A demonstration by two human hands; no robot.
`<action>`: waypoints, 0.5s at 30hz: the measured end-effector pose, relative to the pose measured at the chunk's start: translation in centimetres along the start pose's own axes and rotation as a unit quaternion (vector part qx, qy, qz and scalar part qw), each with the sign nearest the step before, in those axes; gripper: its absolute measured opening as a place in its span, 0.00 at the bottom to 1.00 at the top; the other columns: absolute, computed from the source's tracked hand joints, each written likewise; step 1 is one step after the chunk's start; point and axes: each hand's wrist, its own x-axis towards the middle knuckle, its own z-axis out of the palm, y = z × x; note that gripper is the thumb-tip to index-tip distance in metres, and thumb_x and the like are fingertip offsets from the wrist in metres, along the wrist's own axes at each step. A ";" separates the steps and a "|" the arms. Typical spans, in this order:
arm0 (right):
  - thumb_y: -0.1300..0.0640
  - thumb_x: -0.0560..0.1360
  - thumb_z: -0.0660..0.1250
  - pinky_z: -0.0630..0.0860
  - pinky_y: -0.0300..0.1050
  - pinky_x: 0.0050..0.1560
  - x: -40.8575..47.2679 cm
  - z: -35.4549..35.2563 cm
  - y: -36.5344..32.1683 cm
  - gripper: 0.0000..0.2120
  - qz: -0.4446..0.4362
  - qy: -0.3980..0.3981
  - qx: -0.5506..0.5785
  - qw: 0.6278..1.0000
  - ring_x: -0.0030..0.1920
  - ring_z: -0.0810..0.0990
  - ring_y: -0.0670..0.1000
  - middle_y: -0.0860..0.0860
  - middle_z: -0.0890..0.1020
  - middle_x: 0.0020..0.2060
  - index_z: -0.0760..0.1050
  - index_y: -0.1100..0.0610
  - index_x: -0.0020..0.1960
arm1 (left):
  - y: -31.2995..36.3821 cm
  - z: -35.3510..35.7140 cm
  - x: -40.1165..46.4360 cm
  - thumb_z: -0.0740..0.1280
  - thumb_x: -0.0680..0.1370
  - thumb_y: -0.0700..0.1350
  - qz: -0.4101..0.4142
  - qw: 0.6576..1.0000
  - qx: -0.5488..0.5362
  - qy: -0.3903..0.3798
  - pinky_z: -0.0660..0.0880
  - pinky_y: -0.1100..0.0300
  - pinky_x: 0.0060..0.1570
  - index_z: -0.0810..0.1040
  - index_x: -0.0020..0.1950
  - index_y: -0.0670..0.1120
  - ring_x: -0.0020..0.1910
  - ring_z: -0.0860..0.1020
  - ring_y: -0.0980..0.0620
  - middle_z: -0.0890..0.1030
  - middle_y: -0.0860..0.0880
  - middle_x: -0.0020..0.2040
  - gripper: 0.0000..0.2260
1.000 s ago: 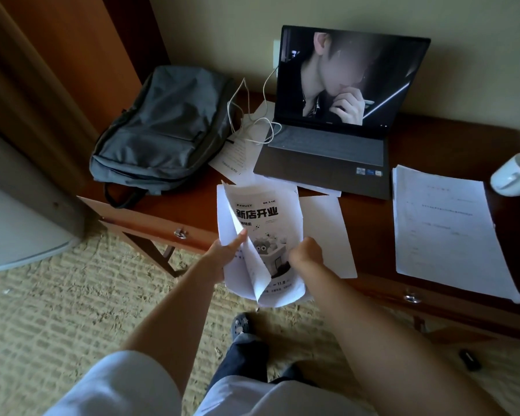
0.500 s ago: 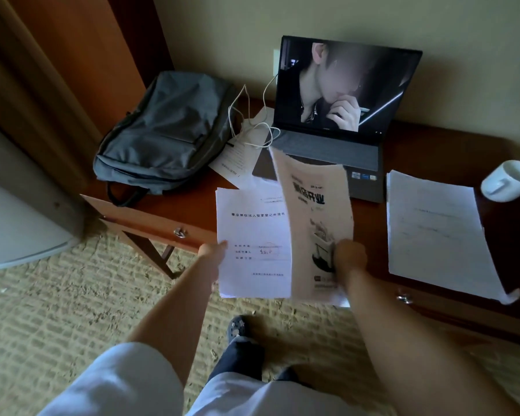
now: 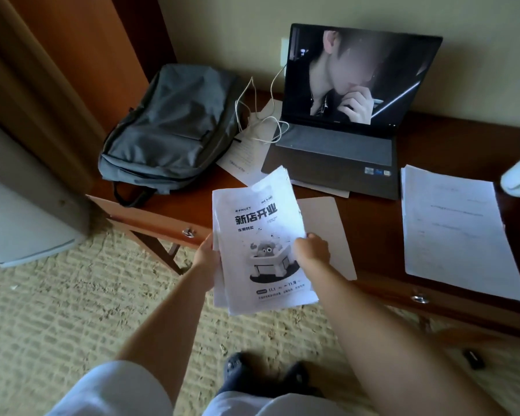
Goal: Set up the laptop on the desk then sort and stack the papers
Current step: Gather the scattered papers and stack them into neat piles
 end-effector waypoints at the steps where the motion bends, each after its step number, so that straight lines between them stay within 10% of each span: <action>1: 0.58 0.75 0.57 0.77 0.46 0.49 -0.1 0.0 -0.2 0.15 -0.006 -0.023 0.006 1.000 0.53 0.78 0.57 0.55 0.78 0.58 0.74 0.55 0.59 | 0.3 -0.2 0.1 0.60 0.80 0.39 -0.008 1.000 -0.012 -0.002 0.81 0.48 0.44 0.81 0.53 0.55 0.40 0.81 0.44 0.84 0.46 0.45 0.14; 6: 0.62 0.75 0.60 0.77 0.46 0.45 -0.8 0.9 -0.7 0.25 -0.028 -0.052 0.015 0.998 0.55 0.79 0.57 0.54 0.75 0.64 0.61 0.53 0.71 | 1.2 -1.5 0.2 0.60 0.81 0.41 -0.033 0.999 -0.025 -0.035 0.79 0.43 0.46 0.82 0.49 0.51 0.39 0.81 0.43 0.83 0.45 0.43 0.11; 11: 0.66 0.77 0.54 0.68 0.37 0.33 -0.7 -0.7 -1.3 0.17 -0.091 0.077 0.057 0.991 0.47 0.77 0.54 0.56 0.80 0.57 0.75 0.58 0.60 | 1.4 -2.1 0.7 0.61 0.78 0.38 -0.061 0.997 0.005 -0.044 0.77 0.58 0.32 0.77 0.46 0.40 0.31 0.78 0.47 0.80 0.46 0.35 0.06; 15: 0.67 0.77 0.54 0.71 0.48 0.51 0.8 -3.8 -1.2 0.17 -0.026 0.234 0.189 0.953 0.60 0.75 0.63 0.63 0.77 0.61 0.74 0.66 0.62 | 1.4 -2.0 1.4 0.67 0.76 0.34 -0.057 0.994 0.080 -0.057 0.77 0.42 0.53 0.76 0.62 0.36 0.53 0.80 0.38 0.80 0.39 0.57 0.14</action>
